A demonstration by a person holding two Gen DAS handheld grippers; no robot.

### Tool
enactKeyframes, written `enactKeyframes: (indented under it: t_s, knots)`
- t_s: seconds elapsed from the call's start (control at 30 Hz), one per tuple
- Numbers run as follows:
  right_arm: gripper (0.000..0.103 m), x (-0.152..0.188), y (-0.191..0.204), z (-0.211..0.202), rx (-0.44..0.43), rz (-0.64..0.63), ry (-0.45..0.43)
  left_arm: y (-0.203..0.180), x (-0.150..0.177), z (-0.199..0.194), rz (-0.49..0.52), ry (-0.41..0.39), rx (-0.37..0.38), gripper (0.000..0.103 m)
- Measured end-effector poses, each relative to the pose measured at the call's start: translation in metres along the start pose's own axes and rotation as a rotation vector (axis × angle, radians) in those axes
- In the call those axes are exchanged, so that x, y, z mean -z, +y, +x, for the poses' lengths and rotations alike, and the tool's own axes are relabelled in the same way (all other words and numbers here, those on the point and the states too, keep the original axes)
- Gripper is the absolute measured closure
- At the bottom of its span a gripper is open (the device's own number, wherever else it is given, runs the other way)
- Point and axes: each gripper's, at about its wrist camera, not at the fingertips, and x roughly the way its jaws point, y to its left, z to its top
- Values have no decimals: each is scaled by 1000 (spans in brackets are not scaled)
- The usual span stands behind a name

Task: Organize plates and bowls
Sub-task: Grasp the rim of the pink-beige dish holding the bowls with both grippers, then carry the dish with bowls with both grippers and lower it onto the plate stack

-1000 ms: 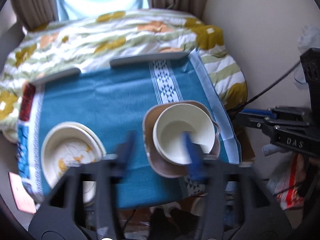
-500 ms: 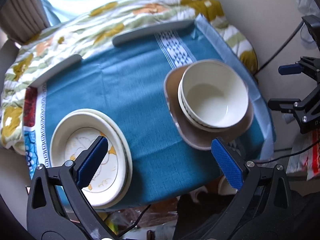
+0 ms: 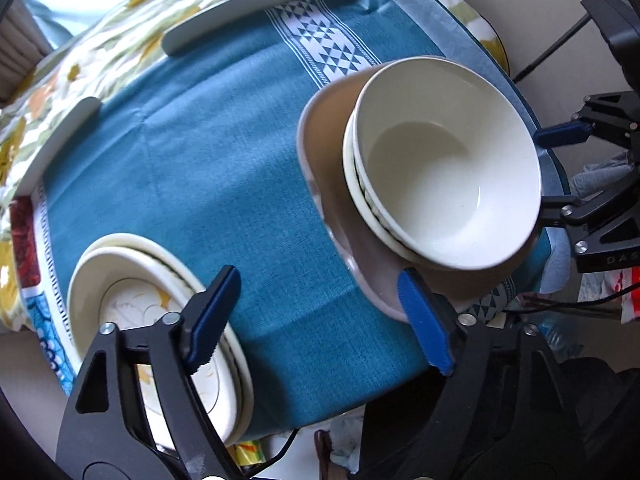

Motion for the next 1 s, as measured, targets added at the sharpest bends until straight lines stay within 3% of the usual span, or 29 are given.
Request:
enactKeyframes:
  t_s: [0.23, 0.33, 0.47, 0.57, 1.0]
  knots:
    - [69, -11, -2, 22, -50, -2, 3, -2, -5, 23, -3, 29, 59, 57]
    - [75, -14, -1, 30, -60, -16, -16, -1, -7, 27, -28, 14, 82, 72]
    - [83, -14, 5, 34, -87, -50, -50, -4, -9, 30, -19, 6, 73, 79]
    - [87, -13, 13, 34, -59, -89, -75, -6, -11, 34, -30, -8, 80, 88]
    - [87, -4, 19, 29, -32, -91, -135, -22, -11, 34, -13, -52, 31, 90]
